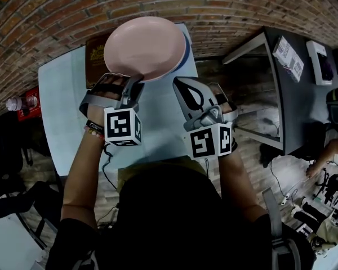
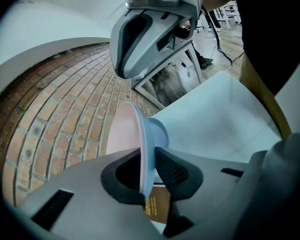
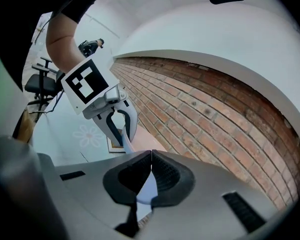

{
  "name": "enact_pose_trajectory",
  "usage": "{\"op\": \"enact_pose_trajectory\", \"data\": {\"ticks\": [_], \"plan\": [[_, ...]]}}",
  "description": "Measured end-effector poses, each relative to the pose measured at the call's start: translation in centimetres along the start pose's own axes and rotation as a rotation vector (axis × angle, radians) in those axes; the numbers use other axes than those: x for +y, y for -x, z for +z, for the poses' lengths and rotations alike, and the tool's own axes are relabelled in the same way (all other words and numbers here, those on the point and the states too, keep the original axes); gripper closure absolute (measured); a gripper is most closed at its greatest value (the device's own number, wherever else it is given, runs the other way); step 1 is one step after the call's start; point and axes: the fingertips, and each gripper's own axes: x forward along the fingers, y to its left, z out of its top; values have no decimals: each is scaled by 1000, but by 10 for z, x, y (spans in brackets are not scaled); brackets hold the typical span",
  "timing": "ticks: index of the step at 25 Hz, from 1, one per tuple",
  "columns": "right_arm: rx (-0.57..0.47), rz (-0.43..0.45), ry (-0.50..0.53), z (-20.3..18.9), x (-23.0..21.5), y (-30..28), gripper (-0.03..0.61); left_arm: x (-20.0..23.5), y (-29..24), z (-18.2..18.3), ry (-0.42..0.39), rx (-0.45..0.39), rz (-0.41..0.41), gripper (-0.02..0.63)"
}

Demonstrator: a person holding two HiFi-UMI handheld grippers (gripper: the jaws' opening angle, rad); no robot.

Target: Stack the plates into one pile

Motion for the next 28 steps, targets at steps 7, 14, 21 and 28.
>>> {"op": "enact_pose_trajectory", "data": {"ticks": [7, 14, 21, 28], "plan": [[35, 25, -15, -26, 1, 0, 545, -27, -35, 14, 14, -12, -95, 534], [81, 27, -30, -47, 2, 4, 545, -58, -64, 26, -5, -50, -173, 529], [99, 30, -37, -55, 7, 5, 545, -75, -72, 27, -15, -28, -235, 531], [92, 25, -28, -49, 8, 8, 545, -77, -74, 21, -16, -5, -197, 529]]}}
